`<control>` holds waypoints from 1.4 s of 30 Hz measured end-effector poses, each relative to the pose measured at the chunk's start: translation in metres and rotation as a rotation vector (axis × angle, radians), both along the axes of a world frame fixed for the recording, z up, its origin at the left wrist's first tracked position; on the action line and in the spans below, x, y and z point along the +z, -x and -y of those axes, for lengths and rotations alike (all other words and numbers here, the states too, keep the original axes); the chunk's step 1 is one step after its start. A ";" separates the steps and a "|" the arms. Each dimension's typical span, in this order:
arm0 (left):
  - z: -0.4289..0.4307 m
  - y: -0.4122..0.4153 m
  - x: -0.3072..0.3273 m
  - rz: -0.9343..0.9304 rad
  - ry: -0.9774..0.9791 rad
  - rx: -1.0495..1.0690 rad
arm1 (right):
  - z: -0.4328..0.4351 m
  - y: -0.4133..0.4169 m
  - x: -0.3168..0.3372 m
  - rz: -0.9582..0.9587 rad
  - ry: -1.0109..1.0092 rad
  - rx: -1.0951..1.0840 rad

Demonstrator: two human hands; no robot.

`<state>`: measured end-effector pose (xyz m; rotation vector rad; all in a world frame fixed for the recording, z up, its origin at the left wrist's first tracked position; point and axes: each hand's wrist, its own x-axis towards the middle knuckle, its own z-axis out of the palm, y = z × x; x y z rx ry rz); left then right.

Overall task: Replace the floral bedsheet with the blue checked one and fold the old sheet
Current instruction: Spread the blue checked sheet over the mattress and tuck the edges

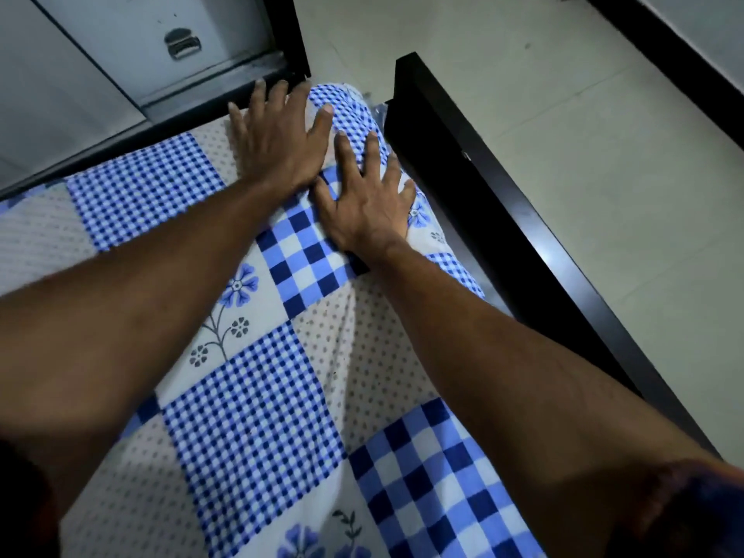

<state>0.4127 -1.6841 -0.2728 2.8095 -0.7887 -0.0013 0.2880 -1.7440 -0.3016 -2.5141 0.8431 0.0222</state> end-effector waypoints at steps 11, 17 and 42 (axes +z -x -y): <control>-0.089 0.134 0.000 -0.051 -0.155 0.006 | 0.007 0.059 0.053 0.126 0.130 0.007; -0.061 0.106 -0.018 -0.078 -0.265 -0.102 | -0.091 0.167 0.052 0.067 0.063 0.131; -0.122 0.346 -0.007 -0.061 -0.172 -0.171 | -0.022 0.319 0.020 -0.143 0.119 -0.055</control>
